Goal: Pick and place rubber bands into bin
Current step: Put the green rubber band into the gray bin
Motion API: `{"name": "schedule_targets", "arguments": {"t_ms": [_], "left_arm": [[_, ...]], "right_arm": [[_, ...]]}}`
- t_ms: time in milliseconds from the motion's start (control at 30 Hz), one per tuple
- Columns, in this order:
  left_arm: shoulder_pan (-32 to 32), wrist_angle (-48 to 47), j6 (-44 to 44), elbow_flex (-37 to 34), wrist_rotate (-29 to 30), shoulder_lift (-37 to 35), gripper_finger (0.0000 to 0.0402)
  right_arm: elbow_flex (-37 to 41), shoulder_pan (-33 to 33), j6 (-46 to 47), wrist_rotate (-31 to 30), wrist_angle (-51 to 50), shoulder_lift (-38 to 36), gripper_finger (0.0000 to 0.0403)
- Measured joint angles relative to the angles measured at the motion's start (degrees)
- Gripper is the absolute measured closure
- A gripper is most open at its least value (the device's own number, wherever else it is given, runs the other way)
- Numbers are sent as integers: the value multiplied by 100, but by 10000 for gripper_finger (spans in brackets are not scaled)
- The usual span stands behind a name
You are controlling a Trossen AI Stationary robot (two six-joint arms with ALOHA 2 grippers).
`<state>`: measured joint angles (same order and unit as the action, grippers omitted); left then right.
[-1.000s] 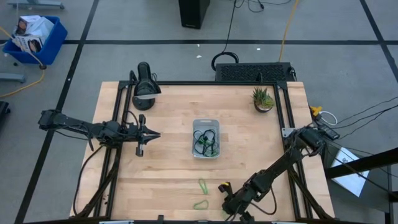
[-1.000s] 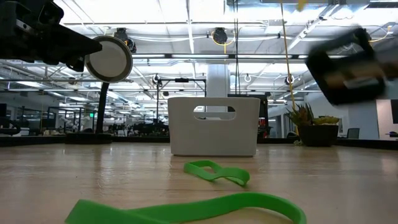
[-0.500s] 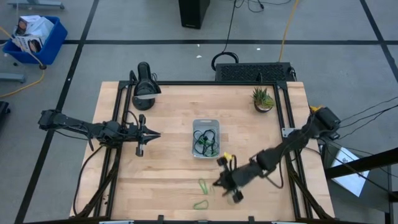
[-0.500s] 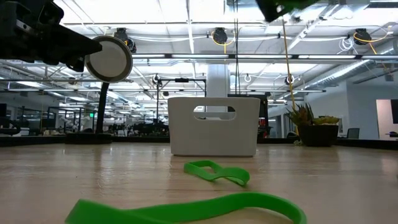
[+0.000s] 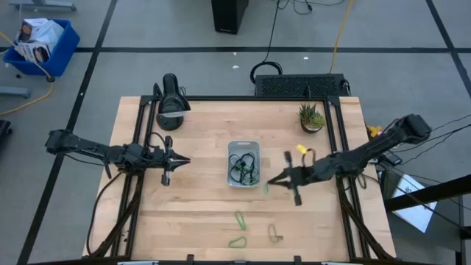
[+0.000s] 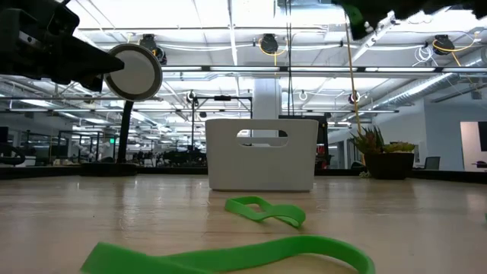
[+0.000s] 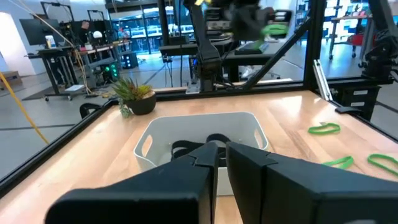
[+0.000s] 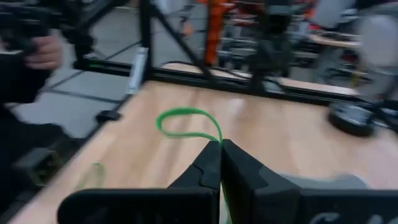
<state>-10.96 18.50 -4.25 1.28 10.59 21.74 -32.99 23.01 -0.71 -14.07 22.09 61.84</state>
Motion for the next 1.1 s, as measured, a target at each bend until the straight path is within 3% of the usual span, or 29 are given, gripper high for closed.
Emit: {"name": "schedule_targets", "arguments": {"t_ms": [133, 567, 833, 1100], "left_arm": [[7, 4, 0, 0, 1, 0, 360], [7, -22, -50, 0, 258, 0, 360], [7, -30, -87, 0, 304, 0, 360], [7, -22, -142, 0, 306, 0, 360]], "right_arm": [[565, 36, 41, -542, -5, -665, 403], [2451, -223, -166, -683, 2044, -1500, 403], [2521, -495, -324, -556, 2317, -1491, 403], [1695, -1069, -402, 26, 1563, -971, 403]]}}
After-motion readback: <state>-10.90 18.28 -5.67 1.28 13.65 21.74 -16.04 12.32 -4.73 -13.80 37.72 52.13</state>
